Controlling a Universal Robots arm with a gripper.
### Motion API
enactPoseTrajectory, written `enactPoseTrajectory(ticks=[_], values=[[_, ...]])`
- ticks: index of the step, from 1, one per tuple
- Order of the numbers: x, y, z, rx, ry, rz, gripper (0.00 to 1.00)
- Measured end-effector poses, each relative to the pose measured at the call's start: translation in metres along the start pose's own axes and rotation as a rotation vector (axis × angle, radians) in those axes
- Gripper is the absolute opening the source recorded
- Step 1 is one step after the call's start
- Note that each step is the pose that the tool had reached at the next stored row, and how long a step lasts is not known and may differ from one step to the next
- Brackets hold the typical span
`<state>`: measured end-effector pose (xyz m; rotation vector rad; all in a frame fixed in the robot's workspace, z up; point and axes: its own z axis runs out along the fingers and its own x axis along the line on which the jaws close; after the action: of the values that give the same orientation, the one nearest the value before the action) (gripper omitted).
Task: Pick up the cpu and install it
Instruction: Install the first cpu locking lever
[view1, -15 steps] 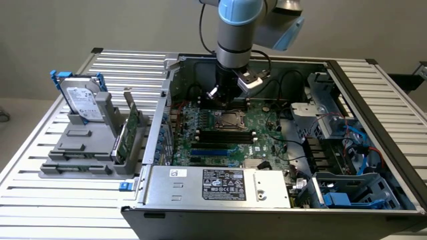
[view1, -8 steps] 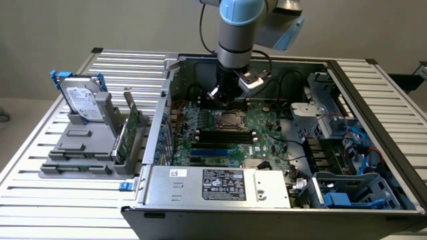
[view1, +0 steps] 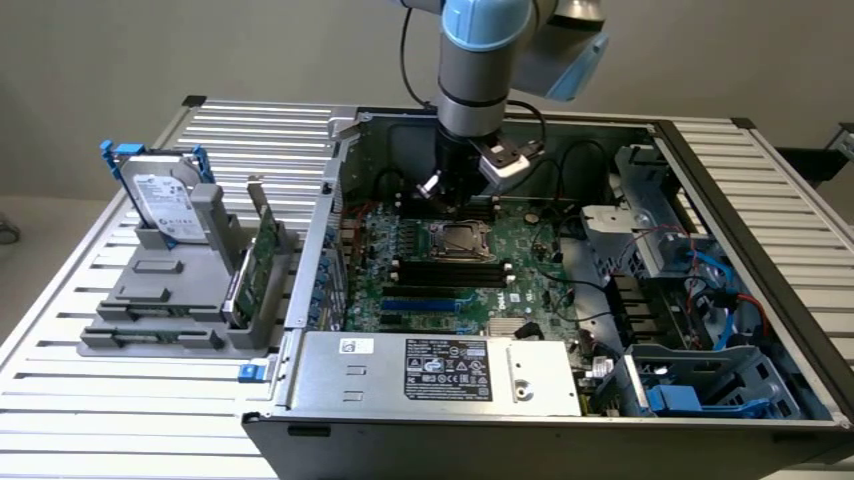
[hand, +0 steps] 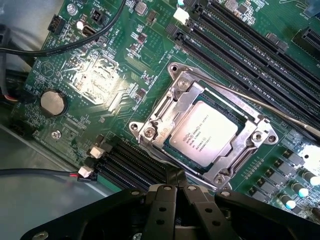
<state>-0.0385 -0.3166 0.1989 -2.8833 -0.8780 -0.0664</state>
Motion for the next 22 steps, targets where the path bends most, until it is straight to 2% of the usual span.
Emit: enactPoseTrajectory(ticks=[8, 12, 22], values=[[0.0012, 0.0008, 0.0, 0.0016, -0.0039, 0.001, 0.11], [0.0017, 0.0011, 0.0, 0.0028, -0.0077, 0.001, 0.11], [0.0027, 0.0018, -0.0001, 0.0005, -0.019, 0.002, 0.11]])
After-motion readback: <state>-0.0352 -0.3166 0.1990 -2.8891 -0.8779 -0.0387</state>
